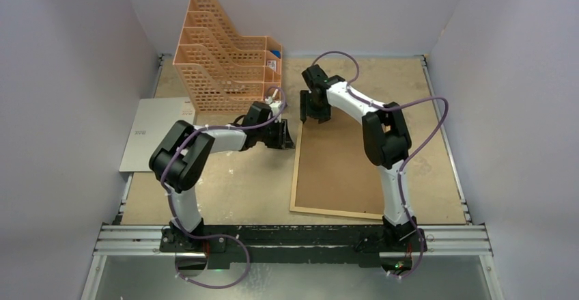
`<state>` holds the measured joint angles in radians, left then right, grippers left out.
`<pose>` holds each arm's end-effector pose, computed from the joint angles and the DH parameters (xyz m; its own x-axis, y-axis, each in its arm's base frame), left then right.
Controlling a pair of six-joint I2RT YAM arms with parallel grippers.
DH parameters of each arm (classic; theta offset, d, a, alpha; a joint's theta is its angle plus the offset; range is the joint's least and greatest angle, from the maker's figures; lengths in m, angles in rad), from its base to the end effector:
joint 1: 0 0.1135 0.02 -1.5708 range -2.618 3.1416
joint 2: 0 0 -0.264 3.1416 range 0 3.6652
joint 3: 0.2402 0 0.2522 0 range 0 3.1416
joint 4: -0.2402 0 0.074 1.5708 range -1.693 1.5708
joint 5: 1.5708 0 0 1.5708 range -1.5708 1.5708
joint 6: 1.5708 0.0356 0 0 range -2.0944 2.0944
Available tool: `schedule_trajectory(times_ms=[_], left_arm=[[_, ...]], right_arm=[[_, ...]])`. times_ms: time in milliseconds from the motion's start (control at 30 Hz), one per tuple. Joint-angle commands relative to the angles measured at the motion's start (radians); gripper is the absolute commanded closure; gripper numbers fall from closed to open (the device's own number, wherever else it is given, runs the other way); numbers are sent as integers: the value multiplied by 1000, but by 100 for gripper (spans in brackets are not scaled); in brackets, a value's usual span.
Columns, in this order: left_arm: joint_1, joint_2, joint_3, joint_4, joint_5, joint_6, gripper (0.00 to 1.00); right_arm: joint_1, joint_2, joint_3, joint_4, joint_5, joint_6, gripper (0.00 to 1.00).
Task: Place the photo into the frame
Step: Install the photo frame at the center of the board.
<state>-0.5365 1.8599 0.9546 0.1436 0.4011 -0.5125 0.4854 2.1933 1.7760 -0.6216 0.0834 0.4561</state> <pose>0.3118 -0.2016 0.1372 -0.8668 -0.0098 -0.4986 0.3309 0.7367 -0.5897 0.4239 0.2203 0.1892 -0.8727 0.0359 -0.4870 -0.0481 0.9861 0.1589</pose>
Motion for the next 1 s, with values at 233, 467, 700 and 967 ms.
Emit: schedule_trajectory(times_ms=[233, 467, 700, 967], left_arm=[[-5, 50, 10, -48, -14, 65, 68], [-6, 67, 27, -1, 45, 22, 60], [-15, 108, 58, -42, 19, 27, 60], [-22, 115, 52, -59, -2, 36, 64]], right_arm=[[-5, 5, -115, -20, -57, -5, 46], [-8, -3, -195, 27, -119, 9, 39], [-11, 12, -218, 38, -136, 8, 38], [-11, 63, -195, 1, -85, -3, 43]])
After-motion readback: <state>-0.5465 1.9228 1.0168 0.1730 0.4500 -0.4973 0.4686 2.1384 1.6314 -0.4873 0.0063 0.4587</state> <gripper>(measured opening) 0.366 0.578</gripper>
